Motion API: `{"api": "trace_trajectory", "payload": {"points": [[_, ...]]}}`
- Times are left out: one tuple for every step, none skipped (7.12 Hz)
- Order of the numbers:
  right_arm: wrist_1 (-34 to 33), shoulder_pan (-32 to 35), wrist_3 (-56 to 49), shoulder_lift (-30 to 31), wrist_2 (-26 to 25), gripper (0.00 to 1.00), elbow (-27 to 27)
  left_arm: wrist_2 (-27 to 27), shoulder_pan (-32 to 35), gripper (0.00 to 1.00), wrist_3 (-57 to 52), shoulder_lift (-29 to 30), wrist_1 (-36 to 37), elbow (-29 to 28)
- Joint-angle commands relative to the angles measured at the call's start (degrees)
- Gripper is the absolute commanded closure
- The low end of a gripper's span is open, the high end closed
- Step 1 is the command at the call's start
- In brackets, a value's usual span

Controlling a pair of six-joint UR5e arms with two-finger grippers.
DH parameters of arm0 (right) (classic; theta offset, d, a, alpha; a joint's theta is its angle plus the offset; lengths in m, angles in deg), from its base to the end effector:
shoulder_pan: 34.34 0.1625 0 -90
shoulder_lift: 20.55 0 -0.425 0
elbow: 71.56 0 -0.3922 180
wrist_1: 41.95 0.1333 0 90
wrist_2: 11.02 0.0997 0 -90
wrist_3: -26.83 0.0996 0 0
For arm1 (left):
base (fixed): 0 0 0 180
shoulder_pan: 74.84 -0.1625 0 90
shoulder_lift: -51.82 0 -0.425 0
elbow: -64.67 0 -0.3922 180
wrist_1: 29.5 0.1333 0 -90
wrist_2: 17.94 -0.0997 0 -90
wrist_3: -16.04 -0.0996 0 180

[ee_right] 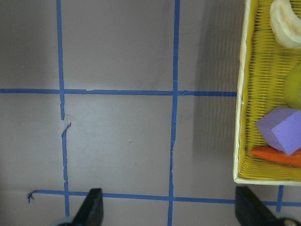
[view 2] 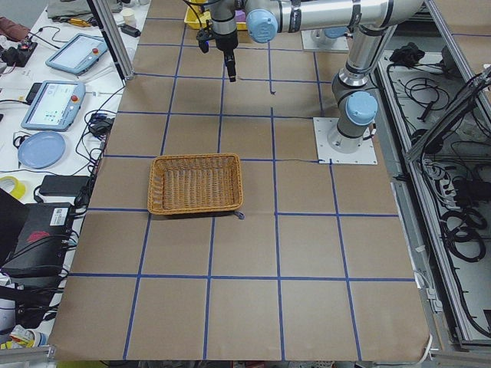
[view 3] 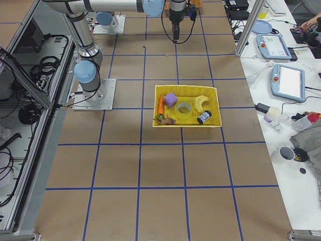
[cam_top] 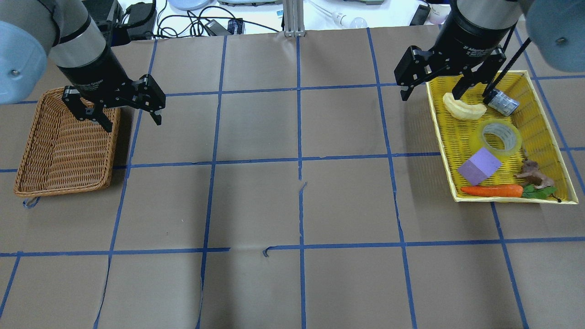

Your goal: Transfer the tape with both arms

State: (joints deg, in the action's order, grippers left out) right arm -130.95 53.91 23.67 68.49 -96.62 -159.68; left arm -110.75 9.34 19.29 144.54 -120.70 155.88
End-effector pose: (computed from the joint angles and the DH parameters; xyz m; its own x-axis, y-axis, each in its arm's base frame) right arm 0.1256 -0.5029 0.4943 -0.9968 -0.0246 -0.0767 -0.0244 0.9997 -0.0028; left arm -0.0769 -0.5123 0.4521 -0.9868 -0.1529 -0.0538 -0.1572 0.9838 0.0865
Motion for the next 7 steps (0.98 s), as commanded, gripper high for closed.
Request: {"api": "trace_trajectory", "payload": {"points": [[-0.02, -0.09, 0.0, 0.0, -0.09, 0.0, 0.05, -1.06, -3.11, 0.0, 0.0, 0.0, 0.14, 0.02], [-0.11, -0.09, 0.0, 0.0, -0.01, 0.0, -0.03, -1.07, -4.28, 0.0, 0.0, 0.0, 0.06, 0.11], [-0.03, -0.09, -0.09, 0.0, -0.09, 0.0, 0.05, -1.15, -4.46, 0.0, 0.0, 0.0, -0.29, 0.11], [-0.11, -0.09, -0.09, 0.0, 0.08, 0.0, -0.03, -1.15, -4.46, 0.0, -0.09, 0.0, -0.38, 0.11], [-0.2, -0.09, 0.0, 0.0, -0.01, 0.0, 0.05, -1.07, -4.46, 0.0, -0.35, 0.09, -0.12, 0.11], [-0.2, -0.09, -0.09, 0.0, -0.01, 0.0, 0.05, -1.07, -4.46, 0.0, -0.36, 0.18, -0.12, 0.11], [-0.11, -0.09, -0.09, 0.0, -0.01, 0.0, 0.05, -0.98, -4.46, 0.0, -0.36, 0.09, -0.29, 0.11]]}}
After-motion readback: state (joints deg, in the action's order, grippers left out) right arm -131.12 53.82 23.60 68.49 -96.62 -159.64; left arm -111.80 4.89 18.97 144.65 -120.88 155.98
